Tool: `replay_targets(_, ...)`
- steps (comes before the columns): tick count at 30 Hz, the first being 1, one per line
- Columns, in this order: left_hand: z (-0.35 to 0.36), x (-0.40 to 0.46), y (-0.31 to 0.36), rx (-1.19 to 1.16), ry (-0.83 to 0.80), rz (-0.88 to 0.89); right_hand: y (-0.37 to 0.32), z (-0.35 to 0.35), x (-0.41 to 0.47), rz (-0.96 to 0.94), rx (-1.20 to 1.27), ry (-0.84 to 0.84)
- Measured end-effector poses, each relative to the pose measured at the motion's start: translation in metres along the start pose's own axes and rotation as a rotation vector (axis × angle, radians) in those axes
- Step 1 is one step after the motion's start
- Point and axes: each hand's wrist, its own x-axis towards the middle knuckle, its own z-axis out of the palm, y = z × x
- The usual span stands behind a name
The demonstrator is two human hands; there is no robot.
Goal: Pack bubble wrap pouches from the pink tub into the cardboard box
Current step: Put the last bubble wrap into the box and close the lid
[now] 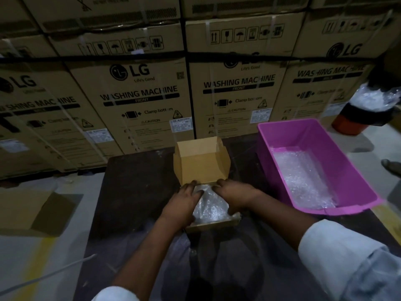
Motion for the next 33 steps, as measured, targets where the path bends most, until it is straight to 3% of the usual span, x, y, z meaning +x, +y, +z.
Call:
replay_targets(6,0.012,0.003,0.003,-0.050,-0.078,0.014,-0.007,0.010,-0.004,-0.029,0.052,-0.034)
replay_targets(11,0.009,-0.001,0.005,0.083,-0.006,0.029,-0.010,0.011,-0.003,-0.040,0.029,-0.060)
replay_targets(14,-0.005,-0.006,0.001,0.002,-0.071,0.026,-0.002,-0.007,-0.018,-0.029,0.206,-0.015)
replay_targets(18,-0.051,-0.006,0.000,-0.094,0.008,0.069,0.032,-0.059,-0.073,0.008,0.552,0.292)
replay_targets(20,-0.082,-0.001,0.015,-0.180,0.135,0.128,0.066,-0.075,-0.106,0.148,0.693,0.486)
replay_targets(22,-0.113,0.010,0.042,-0.247,0.276,0.193,0.108,-0.078,-0.132,0.348,0.675,0.636)
replay_targets(24,-0.135,0.031,0.078,-0.294,0.392,0.270,0.151,-0.070,-0.148,0.536,0.569,0.680)
replay_targets(28,-0.155,0.103,0.161,-0.255,0.417,0.390,0.204,-0.026,-0.152,0.701,0.459,0.431)
replay_targets(33,-0.139,0.189,0.233,0.033,-0.017,0.287,0.232,0.030,-0.146,0.750,0.495,0.184)
